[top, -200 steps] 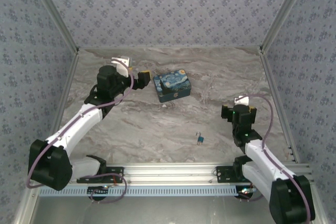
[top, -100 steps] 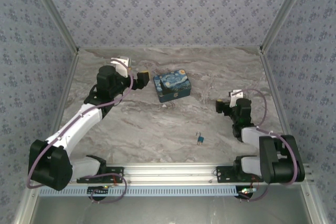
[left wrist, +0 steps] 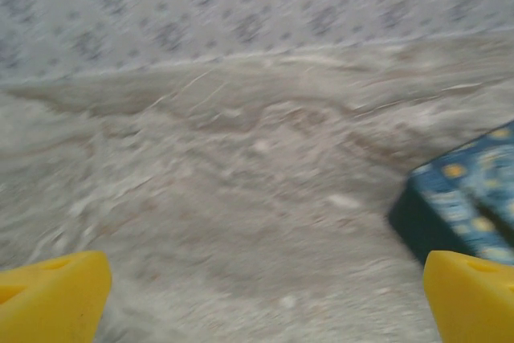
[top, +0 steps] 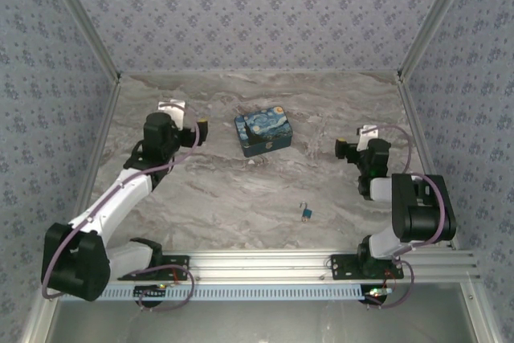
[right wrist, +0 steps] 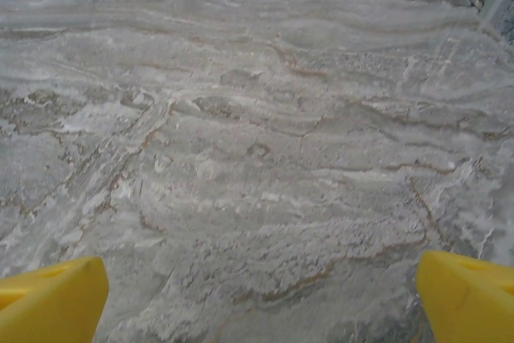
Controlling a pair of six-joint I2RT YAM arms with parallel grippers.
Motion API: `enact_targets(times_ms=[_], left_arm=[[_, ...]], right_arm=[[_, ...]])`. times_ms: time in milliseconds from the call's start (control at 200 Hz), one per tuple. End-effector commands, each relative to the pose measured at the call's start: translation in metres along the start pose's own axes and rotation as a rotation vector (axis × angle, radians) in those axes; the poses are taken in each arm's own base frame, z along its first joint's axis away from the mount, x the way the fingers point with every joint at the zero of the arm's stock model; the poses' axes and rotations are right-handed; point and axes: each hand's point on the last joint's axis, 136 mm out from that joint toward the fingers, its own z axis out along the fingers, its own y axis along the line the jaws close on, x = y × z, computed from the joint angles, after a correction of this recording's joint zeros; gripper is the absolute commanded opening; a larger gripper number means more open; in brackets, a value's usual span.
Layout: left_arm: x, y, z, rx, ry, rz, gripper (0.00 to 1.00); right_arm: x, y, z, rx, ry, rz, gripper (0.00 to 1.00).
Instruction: Unlock the padlock with the key
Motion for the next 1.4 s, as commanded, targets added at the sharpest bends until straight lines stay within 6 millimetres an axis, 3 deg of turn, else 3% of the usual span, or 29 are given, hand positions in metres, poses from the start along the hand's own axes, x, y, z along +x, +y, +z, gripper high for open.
enact_targets(times_ms=[0,200,610,834,1024,1394], left_arm=[[0.017,0.042,0.005,-0.182,0.012,-0.014,0.99],[0.047,0.075,0.017,-0.278,0.031,-0.044,1.00],[0.078,0.077,0.041,-0.229,-0.011,0.061,0.99],[0.105,0.099,0.047,-0.186,-0.063,-0.083,0.99],[0.105,0.097,0.056,-0.153,-0.017,-0.083,0.99],[0.106,0.102,0.054,-0.167,-0.024,-0.103,1.00]], right_arm=[[0.003,-0.003,0.001,0.013,0.020,0.027,1.00],[0.004,-0.002,0.001,0.015,0.021,0.024,1.00],[0.005,-0.001,0.001,0.024,0.026,0.012,1.00],[0.004,-0.001,0.001,0.027,0.025,0.010,1.00],[0.004,-0.001,0.001,0.027,0.024,0.009,1.00],[0.004,-0.001,0.001,0.035,0.025,0.002,1.00]])
